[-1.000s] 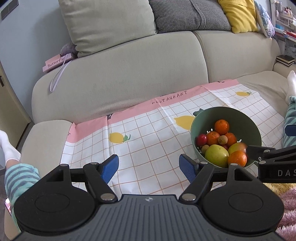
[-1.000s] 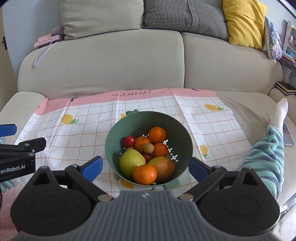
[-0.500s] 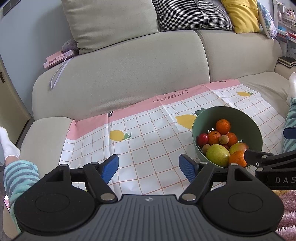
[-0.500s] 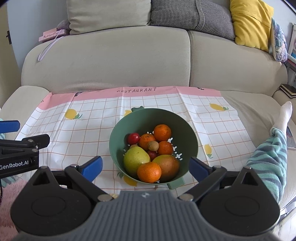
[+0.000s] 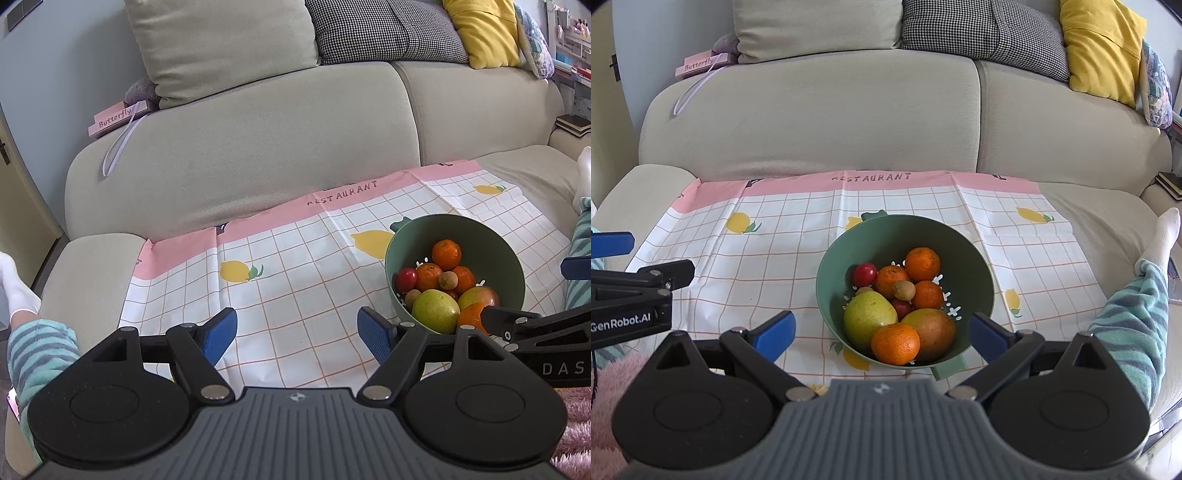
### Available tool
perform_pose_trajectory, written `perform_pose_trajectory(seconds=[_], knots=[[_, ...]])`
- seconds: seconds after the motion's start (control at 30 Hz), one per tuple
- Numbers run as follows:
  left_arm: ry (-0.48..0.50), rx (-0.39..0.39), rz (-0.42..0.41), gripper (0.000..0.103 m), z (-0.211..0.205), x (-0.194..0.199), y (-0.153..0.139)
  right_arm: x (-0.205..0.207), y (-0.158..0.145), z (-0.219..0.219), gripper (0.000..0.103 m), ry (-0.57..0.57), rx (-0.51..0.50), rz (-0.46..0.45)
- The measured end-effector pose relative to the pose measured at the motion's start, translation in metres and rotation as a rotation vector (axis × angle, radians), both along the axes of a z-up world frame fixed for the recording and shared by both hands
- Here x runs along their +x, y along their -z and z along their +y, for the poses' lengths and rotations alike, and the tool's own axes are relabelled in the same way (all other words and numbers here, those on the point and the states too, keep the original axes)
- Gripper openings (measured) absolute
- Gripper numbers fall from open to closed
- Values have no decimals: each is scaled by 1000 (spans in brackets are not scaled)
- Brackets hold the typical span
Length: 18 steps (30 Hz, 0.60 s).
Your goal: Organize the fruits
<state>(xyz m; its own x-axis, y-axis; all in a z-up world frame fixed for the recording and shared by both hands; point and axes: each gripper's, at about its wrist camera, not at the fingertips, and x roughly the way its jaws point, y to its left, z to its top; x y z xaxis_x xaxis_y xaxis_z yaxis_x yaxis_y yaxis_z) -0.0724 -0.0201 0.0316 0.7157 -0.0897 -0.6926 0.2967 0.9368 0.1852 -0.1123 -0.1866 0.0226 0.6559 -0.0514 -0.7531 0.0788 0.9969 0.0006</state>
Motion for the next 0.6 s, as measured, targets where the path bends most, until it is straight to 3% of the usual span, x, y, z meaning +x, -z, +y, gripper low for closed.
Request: perform_pose_trajectory(seconds=[0.6], knots=[[-2,-1,1,87,1,1,-1,2,1,0,96,-9,6,6]])
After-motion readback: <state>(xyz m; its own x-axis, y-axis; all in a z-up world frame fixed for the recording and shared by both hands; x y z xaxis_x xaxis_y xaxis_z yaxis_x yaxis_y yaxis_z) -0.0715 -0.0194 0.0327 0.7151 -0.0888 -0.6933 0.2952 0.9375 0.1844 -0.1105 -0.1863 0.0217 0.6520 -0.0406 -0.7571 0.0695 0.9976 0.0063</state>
